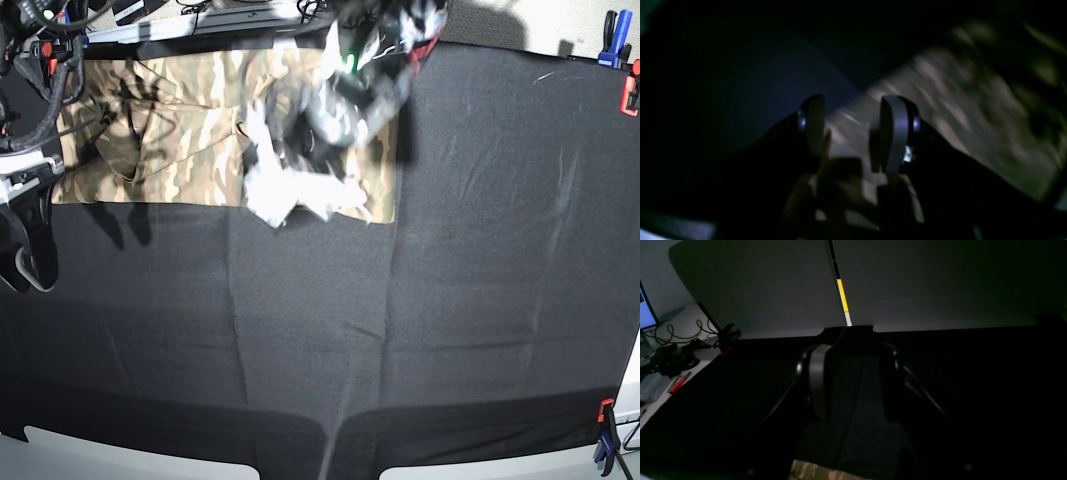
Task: Layout the t-shirt on the table in an organized manner, then fold the t-shirt properly
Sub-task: 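Press the folded fabric flat with the left gripper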
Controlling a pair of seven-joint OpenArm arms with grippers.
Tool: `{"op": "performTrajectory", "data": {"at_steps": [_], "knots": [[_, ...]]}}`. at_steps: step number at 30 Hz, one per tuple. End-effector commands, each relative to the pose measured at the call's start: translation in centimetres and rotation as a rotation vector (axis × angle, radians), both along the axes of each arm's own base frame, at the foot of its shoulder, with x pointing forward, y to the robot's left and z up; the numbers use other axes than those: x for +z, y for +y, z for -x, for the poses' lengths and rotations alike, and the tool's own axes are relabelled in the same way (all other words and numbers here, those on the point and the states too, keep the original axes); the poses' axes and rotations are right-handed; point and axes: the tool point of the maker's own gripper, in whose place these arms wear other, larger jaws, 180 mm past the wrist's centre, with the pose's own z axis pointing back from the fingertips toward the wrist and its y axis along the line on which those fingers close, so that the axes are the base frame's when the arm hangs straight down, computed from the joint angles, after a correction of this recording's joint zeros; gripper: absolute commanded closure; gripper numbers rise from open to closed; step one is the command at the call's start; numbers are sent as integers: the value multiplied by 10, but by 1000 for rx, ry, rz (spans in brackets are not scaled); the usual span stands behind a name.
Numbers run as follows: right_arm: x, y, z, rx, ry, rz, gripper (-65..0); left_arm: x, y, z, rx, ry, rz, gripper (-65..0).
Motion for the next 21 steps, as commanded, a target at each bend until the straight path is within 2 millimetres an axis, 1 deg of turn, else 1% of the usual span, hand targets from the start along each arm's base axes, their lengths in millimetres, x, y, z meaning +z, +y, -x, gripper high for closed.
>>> {"op": "performTrajectory", "data": {"at_steps": [1,3,6,8,10,12,14,17,19,21], "knots": [[14,4,1,23,-54,11,-227,3,-4,-3,0,-22,26,-249],[14,4,1,23,-54,11,-227,-26,-7,6,-19,26,-1,-249],[12,3,1,14,-47,19,-227,-57,-12,18,-48,53,10,-249],[6,-5,-2,-33,-23,59,-227,-70,-14,25,-60,63,13,-249],[3,-12,-3,-68,-10,90,-227,-75,-13,27,-62,73,7,-249],[1,-13,-3,-77,-4,99,-227,-68,-14,23,-58,60,17,-249],[3,-13,-3,-76,-10,97,-227,-53,-15,17,-50,30,36,-250],[3,-13,-3,-77,-12,97,-227,-22,-12,5,-26,-10,45,-250],[1,-14,-3,-76,-1,105,-227,3,-7,-3,-5,-37,45,-250],[-5,-17,-4,-84,40,135,-227,31,-2,-10,17,-73,57,-250]]}}
